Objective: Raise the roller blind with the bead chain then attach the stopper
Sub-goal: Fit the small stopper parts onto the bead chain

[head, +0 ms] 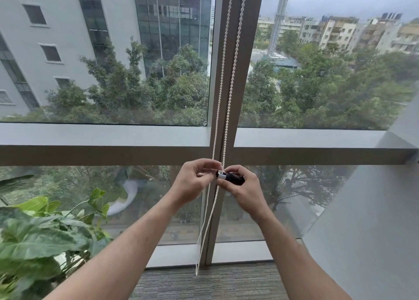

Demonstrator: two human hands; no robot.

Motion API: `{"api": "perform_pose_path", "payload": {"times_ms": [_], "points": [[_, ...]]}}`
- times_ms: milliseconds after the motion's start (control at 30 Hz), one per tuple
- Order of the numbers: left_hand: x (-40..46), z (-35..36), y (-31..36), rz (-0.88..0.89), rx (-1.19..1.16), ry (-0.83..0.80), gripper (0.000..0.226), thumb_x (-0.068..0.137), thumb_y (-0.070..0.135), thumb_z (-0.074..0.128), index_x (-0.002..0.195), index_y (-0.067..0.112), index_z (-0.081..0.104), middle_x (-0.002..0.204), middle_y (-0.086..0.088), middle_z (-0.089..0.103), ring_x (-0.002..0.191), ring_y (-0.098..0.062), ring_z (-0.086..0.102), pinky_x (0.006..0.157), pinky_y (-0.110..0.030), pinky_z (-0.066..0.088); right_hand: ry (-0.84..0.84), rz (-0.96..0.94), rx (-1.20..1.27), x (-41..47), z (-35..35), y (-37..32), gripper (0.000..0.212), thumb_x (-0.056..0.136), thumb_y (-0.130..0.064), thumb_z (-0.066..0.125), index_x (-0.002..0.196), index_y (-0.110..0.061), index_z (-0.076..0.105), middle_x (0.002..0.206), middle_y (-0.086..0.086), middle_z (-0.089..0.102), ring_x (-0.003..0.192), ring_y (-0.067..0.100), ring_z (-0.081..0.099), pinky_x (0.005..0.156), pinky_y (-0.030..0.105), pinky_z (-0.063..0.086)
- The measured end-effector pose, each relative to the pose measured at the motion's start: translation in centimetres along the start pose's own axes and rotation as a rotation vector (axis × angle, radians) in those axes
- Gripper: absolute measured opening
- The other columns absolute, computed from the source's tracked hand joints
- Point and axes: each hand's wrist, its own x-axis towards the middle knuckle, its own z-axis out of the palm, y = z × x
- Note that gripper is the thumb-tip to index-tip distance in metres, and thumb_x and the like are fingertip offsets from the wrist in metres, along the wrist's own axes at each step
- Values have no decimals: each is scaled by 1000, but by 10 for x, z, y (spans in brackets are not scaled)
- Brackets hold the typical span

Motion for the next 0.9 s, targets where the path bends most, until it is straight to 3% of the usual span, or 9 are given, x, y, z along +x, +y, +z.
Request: {"api": "perform_pose_path", "payload": {"times_ms": [133, 367, 467, 633, 900], "points": [[-1, 4, -4, -39, -2, -29, 23, 81, 20, 71, 104, 21, 73, 99, -3, 77, 95, -18, 73, 88, -30, 57, -8, 55, 28, -6, 0, 12, 24, 75, -28, 84, 97, -28, 75, 95, -4, 77, 94, 15, 72, 92, 46, 57], [-6, 15, -18, -99, 111, -89, 22, 84, 22, 76, 101, 35, 71, 97, 3, 75, 89, -9, 71, 81, -21, 55, -47, 109, -32, -20, 0, 37, 28, 75, -39, 81, 101, -29, 75, 96, -2, 76, 93, 17, 72, 90, 49, 56], [-8, 24, -25, -131, 151, -74, 18, 85, 23, 75, 98, 35, 70, 92, 5, 73, 82, -6, 68, 79, -20, 53, -60, 136, -52, -25, 0, 53, 24, 75, -36, 81, 98, -32, 74, 94, -4, 74, 89, 13, 70, 90, 44, 56], [-9, 41, -37, -163, 202, -14, 7, 84, 21, 76, 88, 26, 73, 85, 3, 74, 79, -14, 69, 78, -25, 55, -58, 176, -99, -35, -2, 74, 20, 79, -24, 82, 94, -30, 69, 92, -3, 69, 82, 4, 63, 81, 21, 48], [-16, 63, -61, -211, 310, 30, 5, 86, 20, 71, 82, 18, 68, 80, -1, 73, 77, -18, 68, 75, -27, 54, -100, 226, -151, -47, -13, 106, 23, 79, -21, 81, 99, -23, 70, 97, 3, 68, 87, 11, 63, 81, 20, 48]]}}
